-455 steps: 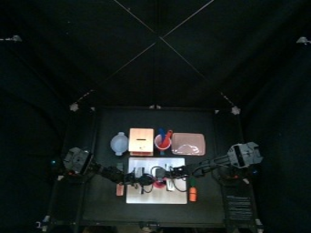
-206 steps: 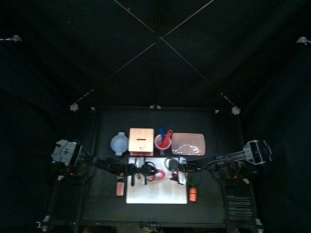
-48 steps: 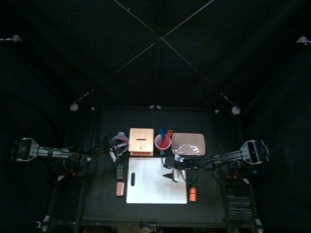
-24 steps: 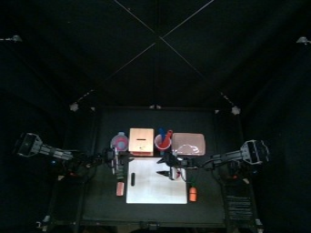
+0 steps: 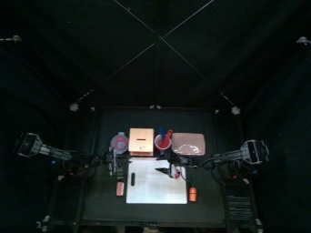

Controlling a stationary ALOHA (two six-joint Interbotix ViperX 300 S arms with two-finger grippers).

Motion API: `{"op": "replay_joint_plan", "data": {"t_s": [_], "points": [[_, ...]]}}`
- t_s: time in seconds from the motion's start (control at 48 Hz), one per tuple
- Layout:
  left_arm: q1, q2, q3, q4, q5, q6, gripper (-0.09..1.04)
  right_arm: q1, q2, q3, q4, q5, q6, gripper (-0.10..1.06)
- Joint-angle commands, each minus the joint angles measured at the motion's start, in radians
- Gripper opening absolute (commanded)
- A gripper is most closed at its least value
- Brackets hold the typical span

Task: Get the cutter from the drawer then cut the dough then place the extra dough in the bowl
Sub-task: Place the extra dough in the bowl

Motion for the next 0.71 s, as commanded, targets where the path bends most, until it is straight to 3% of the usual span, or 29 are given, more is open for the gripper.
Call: {"op": "replay_joint_plan", "data": {"t_s": [0.021, 0.312, 0.708], "points": [[0.032, 0.002, -0.008, 0.005, -0.005, -0.002, 0.67, -0.031, -0.003, -0.005, 0.006, -0.011, -0.003, 0.91], [0.034, 0.002, 0.011, -0.054, 0.012, -0.017, 0.67, -0.091, 0.011, -0.002, -0.023, 0.006, -0.008, 0.91], [0.037, 0.002, 0.026, -0.144, 0.063, -0.017, 0.67, -0.087, 0.04, -0.011, -0.046, 0.009, -0.002, 0.91]]}}
